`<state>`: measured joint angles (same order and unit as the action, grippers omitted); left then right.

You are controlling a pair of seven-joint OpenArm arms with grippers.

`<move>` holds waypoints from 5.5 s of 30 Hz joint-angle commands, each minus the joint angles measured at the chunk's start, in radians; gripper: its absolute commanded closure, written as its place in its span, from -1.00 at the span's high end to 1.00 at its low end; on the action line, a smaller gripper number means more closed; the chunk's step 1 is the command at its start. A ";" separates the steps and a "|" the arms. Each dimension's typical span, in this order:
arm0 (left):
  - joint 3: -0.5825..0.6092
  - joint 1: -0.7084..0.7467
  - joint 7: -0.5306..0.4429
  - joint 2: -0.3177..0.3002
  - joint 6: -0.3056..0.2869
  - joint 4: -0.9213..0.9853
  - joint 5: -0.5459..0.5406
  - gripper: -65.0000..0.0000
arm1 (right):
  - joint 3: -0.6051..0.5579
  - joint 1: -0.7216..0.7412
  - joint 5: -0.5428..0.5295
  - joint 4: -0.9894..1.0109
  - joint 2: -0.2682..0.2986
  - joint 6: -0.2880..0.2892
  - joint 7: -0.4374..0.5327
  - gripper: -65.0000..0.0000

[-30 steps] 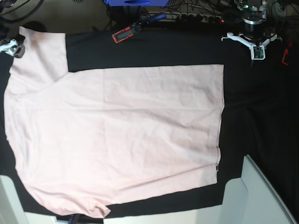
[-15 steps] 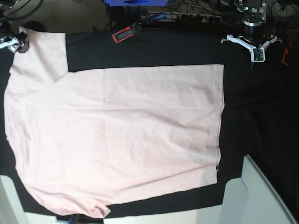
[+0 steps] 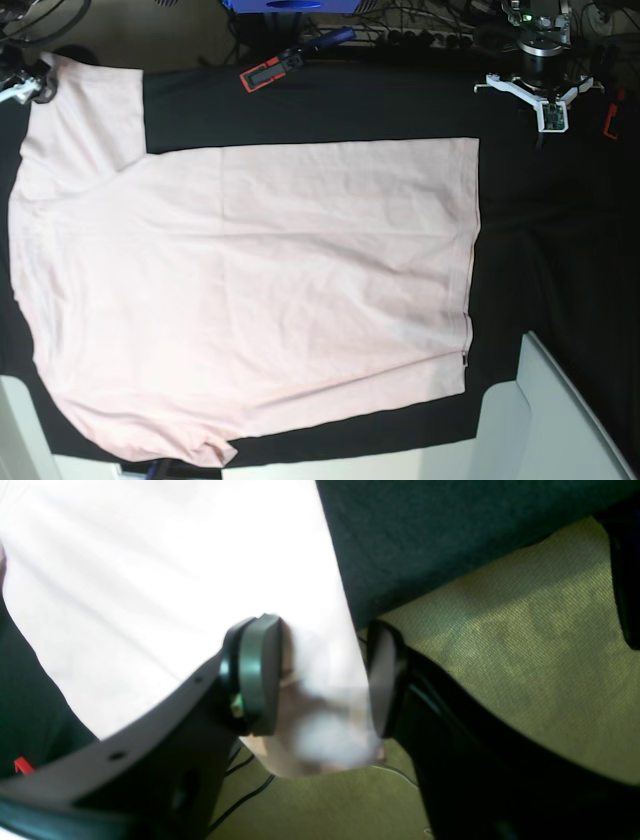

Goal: Fold the T-shirt properly
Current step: 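Grasp the shirt edge corners with the left and right grippers, then lift the held shirt edge and pull it toward the arm bases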

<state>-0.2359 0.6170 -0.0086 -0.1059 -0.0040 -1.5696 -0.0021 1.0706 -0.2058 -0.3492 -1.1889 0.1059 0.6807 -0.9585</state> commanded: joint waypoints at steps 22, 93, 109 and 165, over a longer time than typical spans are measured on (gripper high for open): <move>-0.004 -0.044 -0.018 0.010 0.005 0.042 -0.278 0.03 | 0.000 0.026 -0.003 -0.274 -0.035 0.017 -0.188 -1.00; 0.171 -0.007 0.166 -0.038 -0.103 -0.076 -0.505 -1.00 | -0.046 -0.057 -0.006 -0.526 -0.045 0.017 -0.270 -1.00; 0.143 0.034 0.166 -0.041 -0.103 -0.097 -0.502 -1.00 | -0.056 -0.197 -0.006 -0.679 -0.058 0.017 -0.331 -1.00; 0.151 -0.148 0.506 -0.015 -0.032 -0.259 -0.508 -1.00 | -0.315 0.185 0.002 -0.513 0.186 0.012 -0.368 -1.00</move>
<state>-0.0799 0.4702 0.5205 -0.1123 -0.0345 -1.8061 -0.5030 0.7547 -0.0326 -0.3412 -1.6901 0.2741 0.6949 -1.3342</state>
